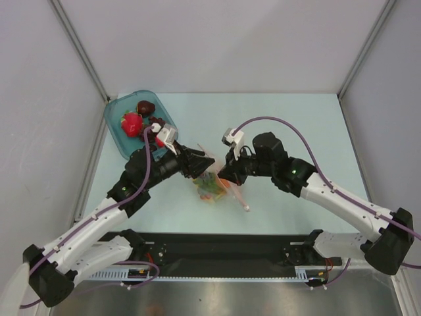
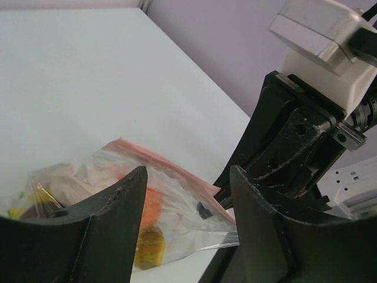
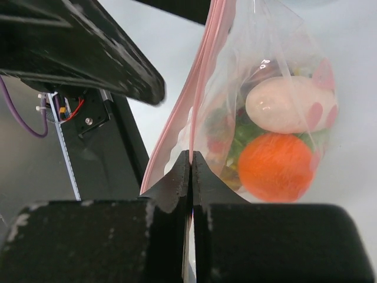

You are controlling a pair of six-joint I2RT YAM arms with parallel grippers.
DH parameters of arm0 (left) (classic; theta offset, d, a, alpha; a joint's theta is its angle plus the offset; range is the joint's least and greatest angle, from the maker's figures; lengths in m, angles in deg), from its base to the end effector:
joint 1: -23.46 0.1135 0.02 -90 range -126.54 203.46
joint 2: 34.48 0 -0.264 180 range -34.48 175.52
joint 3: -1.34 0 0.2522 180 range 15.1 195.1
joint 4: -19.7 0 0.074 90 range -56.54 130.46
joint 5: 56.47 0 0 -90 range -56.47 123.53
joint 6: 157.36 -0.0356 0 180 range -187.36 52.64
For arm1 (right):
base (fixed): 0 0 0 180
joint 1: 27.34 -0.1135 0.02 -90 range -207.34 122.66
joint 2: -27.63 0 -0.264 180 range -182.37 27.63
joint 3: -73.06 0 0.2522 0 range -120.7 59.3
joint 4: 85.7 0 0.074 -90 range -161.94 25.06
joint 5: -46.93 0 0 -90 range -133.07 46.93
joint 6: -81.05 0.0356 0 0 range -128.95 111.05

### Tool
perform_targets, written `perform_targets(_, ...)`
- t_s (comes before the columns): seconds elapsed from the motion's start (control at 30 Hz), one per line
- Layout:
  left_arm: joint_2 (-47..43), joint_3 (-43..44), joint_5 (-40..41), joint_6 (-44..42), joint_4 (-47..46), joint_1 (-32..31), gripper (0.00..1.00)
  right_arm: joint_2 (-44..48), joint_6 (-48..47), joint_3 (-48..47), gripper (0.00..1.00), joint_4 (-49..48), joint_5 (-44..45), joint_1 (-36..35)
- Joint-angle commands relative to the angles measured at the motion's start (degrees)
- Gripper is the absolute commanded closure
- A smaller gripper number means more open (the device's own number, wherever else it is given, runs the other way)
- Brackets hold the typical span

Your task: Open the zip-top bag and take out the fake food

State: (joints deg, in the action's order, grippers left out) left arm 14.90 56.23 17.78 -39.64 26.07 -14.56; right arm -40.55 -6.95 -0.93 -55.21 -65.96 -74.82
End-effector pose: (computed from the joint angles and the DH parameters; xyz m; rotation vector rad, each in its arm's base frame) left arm 0.1574 -0.1354 0.3365 0.3797 1.6566 -1.0960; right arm 0.1722 0.2082 0.3395 -1.0516 1.8116 0.9392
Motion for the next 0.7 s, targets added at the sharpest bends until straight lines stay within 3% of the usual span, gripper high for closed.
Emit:
perform_targets(0.0, 1.0, -0.1, -2.4, 5.7, -1.3, -0.9, 0.37, -0.2, 1.0, -2.6, 1.0, -3.7, 1.8, -0.9)
perform_targets(0.4, 0.7, -1.9, -4.9, 7.8, -1.1, -1.9, 0.31, -0.4, 1.0, -3.1, 1.0, -3.6, 3.8, -0.9)
perform_targets(0.53, 1.8, -2.6, -5.9, 7.9, -2.2, -1.9, 0.44, -0.3, 1.0, -3.3, 1.0, -3.5, 4.2, -0.9)
perform_targets(0.63, 2.7, -3.2, -6.4, 8.5, -3.7, -1.9, 0.44, -0.2, 0.7, -3.6, 1.0, -3.3, 4.2, -0.9)
perform_targets(0.67, 3.1, -3.2, -6.5, 8.5, -3.9, -1.9, 0.49, 0.1, 0.6, -3.5, 1.0, -3.2, 4.0, -0.9)
